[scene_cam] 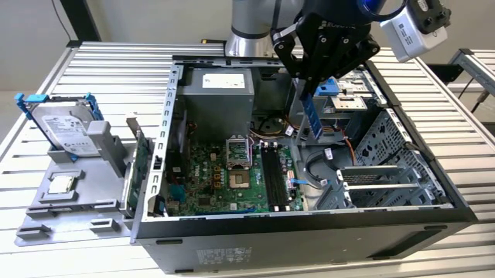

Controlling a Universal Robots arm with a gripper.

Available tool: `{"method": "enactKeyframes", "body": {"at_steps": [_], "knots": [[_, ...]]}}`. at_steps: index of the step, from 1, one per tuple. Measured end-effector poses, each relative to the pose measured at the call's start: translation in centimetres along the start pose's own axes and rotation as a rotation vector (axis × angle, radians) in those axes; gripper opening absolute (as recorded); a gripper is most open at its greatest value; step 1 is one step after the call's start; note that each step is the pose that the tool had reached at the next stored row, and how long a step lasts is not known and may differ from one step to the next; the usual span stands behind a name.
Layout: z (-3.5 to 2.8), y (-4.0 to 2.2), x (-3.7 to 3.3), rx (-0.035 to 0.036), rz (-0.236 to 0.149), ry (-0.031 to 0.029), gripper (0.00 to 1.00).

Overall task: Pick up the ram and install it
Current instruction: 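Insert the ram into the slot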

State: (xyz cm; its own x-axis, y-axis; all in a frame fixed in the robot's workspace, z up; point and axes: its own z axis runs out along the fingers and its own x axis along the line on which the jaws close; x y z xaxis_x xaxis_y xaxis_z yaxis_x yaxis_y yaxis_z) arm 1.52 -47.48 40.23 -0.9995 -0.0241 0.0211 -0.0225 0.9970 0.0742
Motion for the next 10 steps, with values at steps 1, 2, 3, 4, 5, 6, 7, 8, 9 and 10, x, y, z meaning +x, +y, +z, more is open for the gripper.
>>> {"method": "enactKeyframes", "body": {"at_steps": [1, 2, 3, 4, 5, 6, 7, 8, 9, 10], "knots": [[0.07, -0.01, 0.0, 0.0003, 0.0, 0.0, 0.0], [0.15, -0.01, -0.01, 0.0004, 0.0, 0.0, 0.0], [0.23, -0.01, -0.01, 0.0005, 0.0, 0.0, 0.0], [0.3, -0.02, -0.01, 0.0009, 0.0, 0.0, 0.0], [0.37, -0.02, -0.01, 0.001, 0.0, 0.0, 0.0], [0.44, -0.03, -0.01, 0.0012, 0.0, 0.0, 0.0], [0.5, -0.04, -0.01, 0.0014, 0.0, 0.0, 0.0], [0.56, -0.04, -0.01, 0.0016, 0.0, 0.0001, 0.0], [0.63, -0.05, -0.01, 0.0017, 0.0, 0.0, 0.0], [0.69, -0.05, -0.02, 0.0018, 0.0, 0.0001, 0.0]]}}
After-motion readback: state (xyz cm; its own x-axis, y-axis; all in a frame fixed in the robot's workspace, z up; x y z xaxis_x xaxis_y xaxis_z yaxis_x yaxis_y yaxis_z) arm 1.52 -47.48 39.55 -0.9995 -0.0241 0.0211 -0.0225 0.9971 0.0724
